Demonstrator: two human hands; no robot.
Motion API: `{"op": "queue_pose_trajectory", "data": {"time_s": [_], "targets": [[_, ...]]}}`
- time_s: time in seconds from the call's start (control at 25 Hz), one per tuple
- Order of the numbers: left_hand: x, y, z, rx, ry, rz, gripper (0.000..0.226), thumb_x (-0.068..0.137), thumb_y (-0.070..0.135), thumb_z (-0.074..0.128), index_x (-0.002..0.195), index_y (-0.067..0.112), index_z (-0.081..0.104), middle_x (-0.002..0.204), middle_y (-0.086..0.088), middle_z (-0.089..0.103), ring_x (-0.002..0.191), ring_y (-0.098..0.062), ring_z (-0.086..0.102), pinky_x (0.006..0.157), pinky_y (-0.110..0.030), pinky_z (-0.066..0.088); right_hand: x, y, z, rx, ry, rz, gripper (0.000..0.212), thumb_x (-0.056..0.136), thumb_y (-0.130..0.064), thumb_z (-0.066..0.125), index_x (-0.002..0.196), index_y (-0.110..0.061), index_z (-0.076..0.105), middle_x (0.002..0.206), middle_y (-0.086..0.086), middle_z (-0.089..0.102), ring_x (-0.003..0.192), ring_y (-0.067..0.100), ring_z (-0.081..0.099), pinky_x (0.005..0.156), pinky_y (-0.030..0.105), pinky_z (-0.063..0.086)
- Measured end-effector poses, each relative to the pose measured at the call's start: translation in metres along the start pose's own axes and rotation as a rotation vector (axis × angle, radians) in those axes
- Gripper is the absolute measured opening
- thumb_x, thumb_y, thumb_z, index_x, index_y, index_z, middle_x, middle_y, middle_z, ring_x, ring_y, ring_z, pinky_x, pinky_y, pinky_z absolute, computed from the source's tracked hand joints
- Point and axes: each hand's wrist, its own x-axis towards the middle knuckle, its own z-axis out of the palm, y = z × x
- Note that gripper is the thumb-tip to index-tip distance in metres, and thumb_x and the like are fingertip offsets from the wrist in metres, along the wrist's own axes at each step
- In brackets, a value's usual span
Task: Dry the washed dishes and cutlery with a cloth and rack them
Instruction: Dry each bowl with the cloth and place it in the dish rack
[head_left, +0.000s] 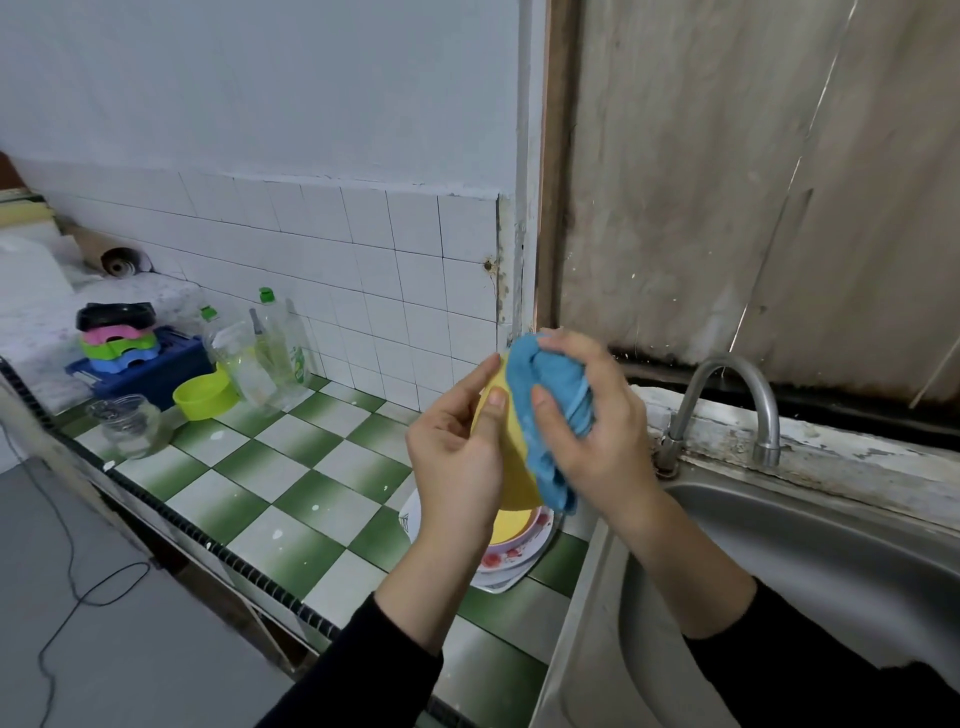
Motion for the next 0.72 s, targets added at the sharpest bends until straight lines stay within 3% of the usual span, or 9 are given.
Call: {"op": "queue_pose_trajectory", "data": {"time_s": [0.08, 0.16, 0.24, 0.32, 0.36, 0.48, 0.6, 0.72], "targets": [[0.001, 0.003, 0.002, -0.013, 0.050, -0.017, 0.030, 0.093, -0.003, 0.056, 0.102, 0.023, 0.069, 0.099, -0.002, 0.074, 0.085, -0.006, 0.066, 0.082, -0.018, 0.052, 0.013, 0.005, -0.001, 0.197, 0.114, 0.230, 0.023, 0.088, -0.021, 0.057, 0.110, -0.020, 0.056, 0.096, -0.014, 0.061, 0.084, -0.002, 0.058, 0.073, 0.015, 0.046], [0.004, 0.004, 0.006, -0.041, 0.118, -0.086, 0.029, 0.093, 0.000, 0.056, 0.106, 0.022, 0.069, 0.101, -0.007, 0.072, 0.084, -0.011, 0.064, 0.082, -0.022, 0.054, 0.013, 0.000, 0.005, 0.213, 0.171, 0.231, 0.023, 0.088, -0.019, 0.057, 0.111, -0.018, 0.056, 0.100, -0.011, 0.061, 0.090, 0.001, 0.059, 0.078, 0.018, 0.046], [0.010, 0.006, 0.010, -0.153, 0.203, -0.218, 0.025, 0.094, 0.001, 0.056, 0.105, 0.018, 0.071, 0.092, -0.006, 0.070, 0.078, -0.013, 0.064, 0.080, -0.027, 0.056, -0.006, 0.001, 0.017, 0.035, 0.174, -0.054, 0.027, 0.090, -0.018, 0.057, 0.116, -0.014, 0.054, 0.119, 0.004, 0.059, 0.113, 0.022, 0.057, 0.097, 0.035, 0.045], [0.018, 0.011, 0.012, -0.295, 0.254, -0.344, 0.022, 0.095, 0.002, 0.054, 0.099, 0.017, 0.070, 0.091, -0.007, 0.069, 0.081, -0.019, 0.064, 0.084, -0.037, 0.057, -0.030, 0.014, 0.027, -0.171, 0.155, -0.371, 0.027, 0.091, -0.024, 0.057, 0.117, -0.017, 0.052, 0.129, 0.014, 0.054, 0.120, 0.042, 0.052, 0.107, 0.054, 0.035], [0.021, 0.012, 0.011, -0.345, 0.259, -0.380, 0.021, 0.095, 0.003, 0.054, 0.098, 0.016, 0.070, 0.091, -0.006, 0.070, 0.082, -0.021, 0.065, 0.084, -0.039, 0.057, -0.039, 0.021, 0.031, -0.236, 0.177, -0.443, 0.026, 0.093, -0.028, 0.056, 0.117, -0.021, 0.050, 0.132, 0.013, 0.051, 0.121, 0.044, 0.051, 0.109, 0.058, 0.030], [0.026, 0.010, 0.005, -0.416, 0.253, -0.451, 0.023, 0.095, 0.006, 0.052, 0.109, 0.014, 0.068, 0.106, -0.005, 0.071, 0.091, -0.023, 0.065, 0.091, -0.045, 0.053, -0.051, 0.033, 0.037, -0.195, 0.297, -0.396, 0.029, 0.096, -0.035, 0.053, 0.120, -0.028, 0.039, 0.146, 0.004, 0.038, 0.133, 0.027, 0.042, 0.113, 0.058, 0.019], [0.030, 0.005, -0.001, -0.550, 0.224, -0.538, 0.029, 0.098, 0.009, 0.047, 0.122, 0.011, 0.062, 0.104, -0.004, 0.068, 0.095, -0.024, 0.063, 0.098, -0.050, 0.048, -0.055, 0.030, 0.041, -0.003, 0.394, -0.296, 0.027, 0.098, -0.033, 0.050, 0.120, -0.025, 0.037, 0.153, -0.005, 0.028, 0.138, 0.021, 0.033, 0.112, 0.049, 0.027], [0.032, 0.002, -0.003, -0.684, 0.196, -0.593, 0.021, 0.099, 0.010, 0.044, 0.103, 0.011, 0.064, 0.096, -0.004, 0.067, 0.100, -0.027, 0.061, 0.104, -0.054, 0.042, -0.051, 0.023, 0.043, 0.183, 0.502, -0.125, 0.029, 0.100, -0.033, 0.047, 0.127, -0.033, 0.038, 0.148, 0.009, 0.030, 0.138, 0.030, 0.032, 0.113, 0.043, 0.028]]}}
